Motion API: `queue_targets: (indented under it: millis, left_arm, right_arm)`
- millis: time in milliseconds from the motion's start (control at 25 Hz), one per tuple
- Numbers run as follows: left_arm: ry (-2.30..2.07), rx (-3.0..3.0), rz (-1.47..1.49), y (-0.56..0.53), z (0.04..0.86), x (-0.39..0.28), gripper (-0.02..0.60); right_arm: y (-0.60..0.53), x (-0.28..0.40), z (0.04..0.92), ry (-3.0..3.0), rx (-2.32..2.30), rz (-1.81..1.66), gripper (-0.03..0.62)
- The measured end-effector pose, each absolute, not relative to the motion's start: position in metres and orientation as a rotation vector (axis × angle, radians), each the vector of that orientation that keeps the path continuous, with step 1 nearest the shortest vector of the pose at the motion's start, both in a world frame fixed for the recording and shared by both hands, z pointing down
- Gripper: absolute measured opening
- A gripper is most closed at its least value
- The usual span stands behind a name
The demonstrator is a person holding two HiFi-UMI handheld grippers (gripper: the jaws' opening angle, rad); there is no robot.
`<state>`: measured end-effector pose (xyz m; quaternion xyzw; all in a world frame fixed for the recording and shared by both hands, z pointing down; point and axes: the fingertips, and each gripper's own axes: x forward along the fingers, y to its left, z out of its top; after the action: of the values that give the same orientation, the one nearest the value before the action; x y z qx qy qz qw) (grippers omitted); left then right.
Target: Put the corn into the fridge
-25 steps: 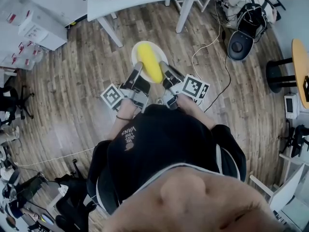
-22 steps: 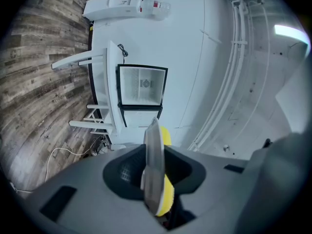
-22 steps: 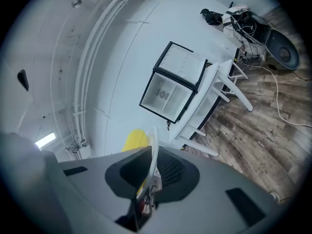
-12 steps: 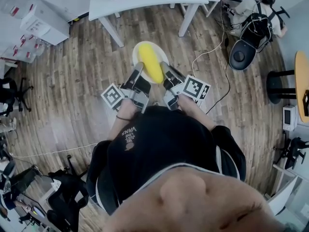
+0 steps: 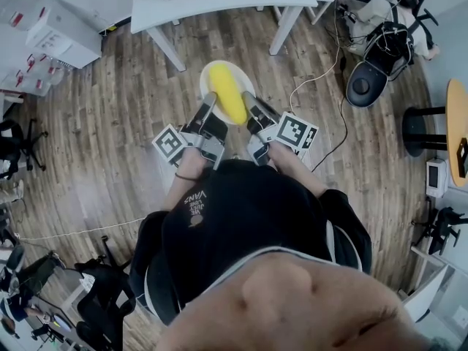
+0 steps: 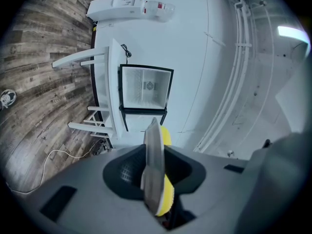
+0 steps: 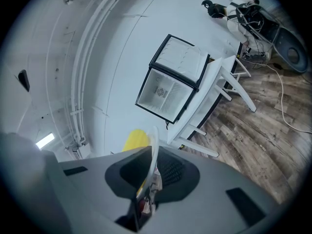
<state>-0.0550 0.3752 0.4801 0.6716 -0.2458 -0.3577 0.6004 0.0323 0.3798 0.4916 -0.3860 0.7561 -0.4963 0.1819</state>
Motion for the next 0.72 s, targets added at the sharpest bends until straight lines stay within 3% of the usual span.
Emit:
queue_targets:
  millis: [720]
  left_arm:
    - [-0.533,1.567,-0.795,0.284,0.470,-0.068,0.084]
  right_arm:
    - [0.292,0.020,0.480,2.102,-1.132,-1.370,0.026]
